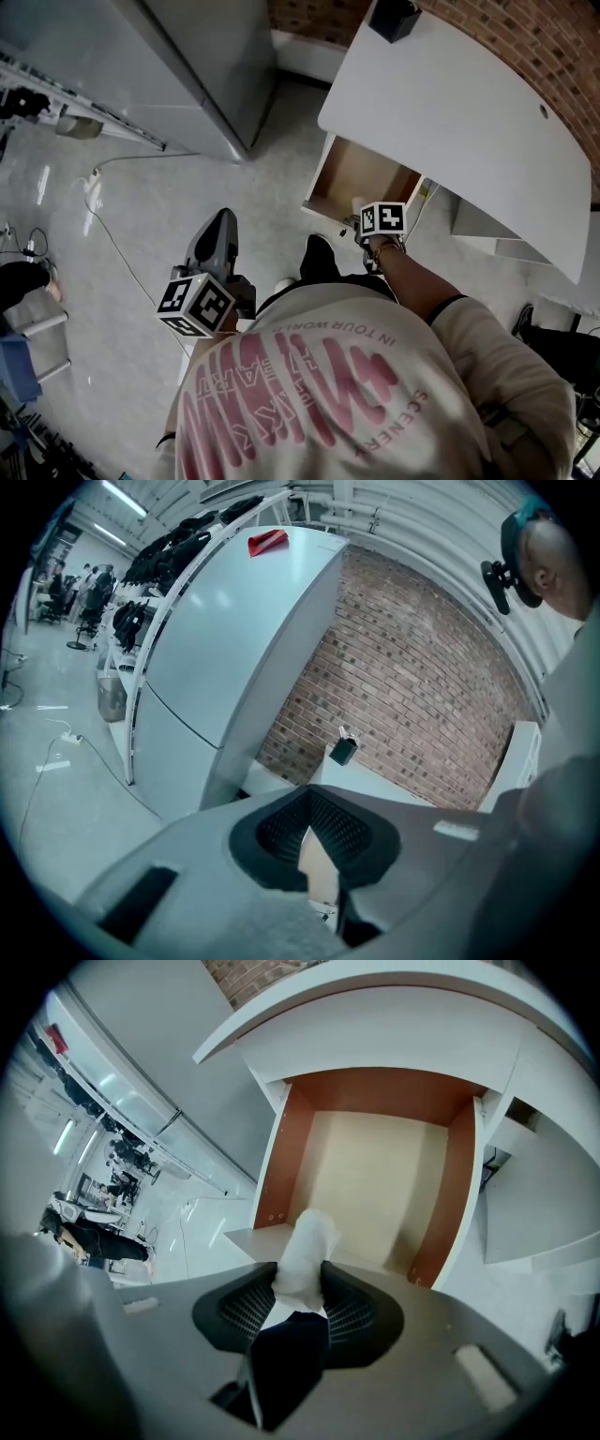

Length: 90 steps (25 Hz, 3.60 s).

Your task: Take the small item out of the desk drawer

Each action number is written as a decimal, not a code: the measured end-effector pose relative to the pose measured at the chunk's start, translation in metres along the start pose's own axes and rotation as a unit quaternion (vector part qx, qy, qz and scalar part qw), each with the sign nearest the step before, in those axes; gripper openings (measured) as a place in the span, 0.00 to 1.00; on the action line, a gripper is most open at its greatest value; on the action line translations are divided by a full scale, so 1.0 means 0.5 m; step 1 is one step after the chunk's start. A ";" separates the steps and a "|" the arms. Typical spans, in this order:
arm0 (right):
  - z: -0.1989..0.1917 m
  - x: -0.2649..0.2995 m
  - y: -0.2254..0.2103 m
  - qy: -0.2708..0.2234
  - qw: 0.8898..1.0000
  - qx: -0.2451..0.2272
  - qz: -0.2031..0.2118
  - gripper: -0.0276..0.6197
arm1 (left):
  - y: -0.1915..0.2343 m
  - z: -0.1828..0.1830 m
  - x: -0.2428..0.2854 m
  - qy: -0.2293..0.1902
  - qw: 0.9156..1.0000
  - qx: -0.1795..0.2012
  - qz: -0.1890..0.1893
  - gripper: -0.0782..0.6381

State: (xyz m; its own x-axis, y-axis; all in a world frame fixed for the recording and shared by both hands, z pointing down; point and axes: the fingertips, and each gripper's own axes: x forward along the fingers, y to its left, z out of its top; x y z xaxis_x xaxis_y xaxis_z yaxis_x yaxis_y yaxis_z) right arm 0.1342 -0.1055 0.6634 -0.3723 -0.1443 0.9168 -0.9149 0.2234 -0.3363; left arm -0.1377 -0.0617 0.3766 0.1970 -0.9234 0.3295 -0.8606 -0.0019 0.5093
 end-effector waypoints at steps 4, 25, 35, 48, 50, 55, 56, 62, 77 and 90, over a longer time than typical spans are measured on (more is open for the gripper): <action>-0.015 -0.034 0.032 -0.018 1.000 0.010 0.010 0.28 | -0.015 0.010 -0.018 -0.001 1.000 0.007 -0.019 0.12; -0.042 -0.225 0.202 -0.151 0.985 0.033 0.070 0.28 | -0.125 0.021 -0.056 0.009 0.990 0.033 -0.140 0.12; -0.026 -0.328 0.269 -0.227 0.969 0.019 0.095 0.28 | -0.135 0.029 -0.102 -0.006 0.986 0.040 -0.162 0.12; -0.011 -0.432 0.335 -0.299 0.945 0.000 0.134 0.28 | -0.138 0.018 -0.154 -0.023 0.983 0.057 -0.170 0.12; -0.009 -0.451 0.352 -0.308 0.941 -0.011 0.138 0.29 | -0.135 0.020 -0.159 -0.024 0.984 0.057 -0.167 0.12; -0.001 -0.493 0.387 -0.335 0.930 -0.047 0.143 0.29 | -0.143 0.016 -0.160 -0.022 0.984 0.057 -0.168 0.12; 0.002 -0.500 0.391 -0.339 0.928 -0.053 0.147 0.29 | -0.148 0.014 -0.158 -0.022 0.984 0.058 -0.170 0.12; 0.030 -0.537 0.398 -0.354 0.918 -0.069 0.163 0.30 | -0.174 0.027 -0.151 -0.032 0.983 0.069 -0.168 0.12; 0.117 -0.602 0.266 -0.346 0.917 -0.105 0.168 0.30 | -0.284 0.003 -0.048 -0.043 0.988 0.063 -0.135 0.12; 0.133 -0.588 0.164 -0.307 0.923 -0.135 0.191 0.30 | -0.345 -0.049 0.000 -0.044 0.994 0.061 -0.081 0.12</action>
State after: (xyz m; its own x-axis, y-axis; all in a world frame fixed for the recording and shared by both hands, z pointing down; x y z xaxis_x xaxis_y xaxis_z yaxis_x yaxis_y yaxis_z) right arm 0.1583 -0.1085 0.3518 -0.7541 -0.5047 0.4202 -0.6566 0.5914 -0.4680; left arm 0.0221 -0.0522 0.3082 0.3005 -0.9370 0.1783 -0.8724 -0.1944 0.4485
